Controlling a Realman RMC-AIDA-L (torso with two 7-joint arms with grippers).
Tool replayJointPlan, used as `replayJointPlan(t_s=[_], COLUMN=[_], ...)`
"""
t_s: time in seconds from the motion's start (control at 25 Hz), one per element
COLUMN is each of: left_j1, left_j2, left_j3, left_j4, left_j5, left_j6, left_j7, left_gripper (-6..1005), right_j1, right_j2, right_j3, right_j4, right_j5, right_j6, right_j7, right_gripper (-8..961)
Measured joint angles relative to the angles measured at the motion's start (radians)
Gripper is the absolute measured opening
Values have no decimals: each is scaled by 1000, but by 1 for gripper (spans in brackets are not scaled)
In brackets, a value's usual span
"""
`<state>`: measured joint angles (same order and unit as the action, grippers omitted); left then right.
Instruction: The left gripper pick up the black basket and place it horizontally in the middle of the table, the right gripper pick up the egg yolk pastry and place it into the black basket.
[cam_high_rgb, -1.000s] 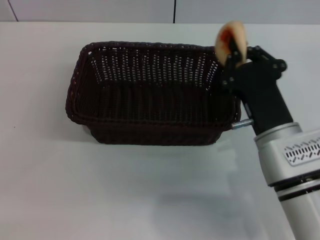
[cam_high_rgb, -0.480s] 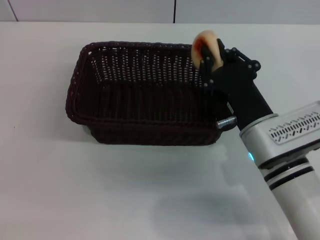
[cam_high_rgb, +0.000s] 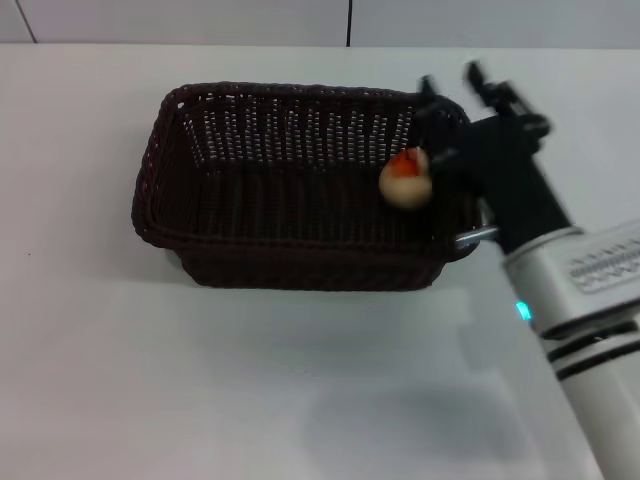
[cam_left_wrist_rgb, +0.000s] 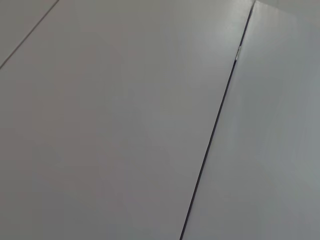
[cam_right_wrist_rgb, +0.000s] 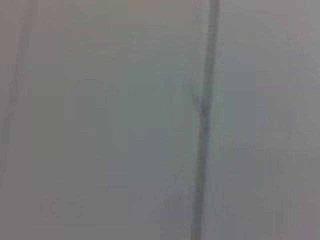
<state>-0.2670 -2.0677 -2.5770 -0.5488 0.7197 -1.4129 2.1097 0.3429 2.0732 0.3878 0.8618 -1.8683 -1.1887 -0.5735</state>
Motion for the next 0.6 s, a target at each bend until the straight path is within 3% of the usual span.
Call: replayJointPlan(t_s=[0.08,0.32,0.6], left_j1=[-1,7,12], left_j2=[0,0,1], left_j3=[0,21,53], left_j4=[1,3,27], left_j5=[0,0,1], left_j6=[0,1,6], left_j7=[-1,1,5], left_gripper=[376,376,376], right_j1=[-30,-165,-211], right_j2=[1,5,4], right_j3=[22,171,263], right_j4=[-3,7,-22], right_j5=[5,10,11], right_j6=[-68,-282,-333], right_j7=[-18,-66,-58], right_gripper=[434,434,433])
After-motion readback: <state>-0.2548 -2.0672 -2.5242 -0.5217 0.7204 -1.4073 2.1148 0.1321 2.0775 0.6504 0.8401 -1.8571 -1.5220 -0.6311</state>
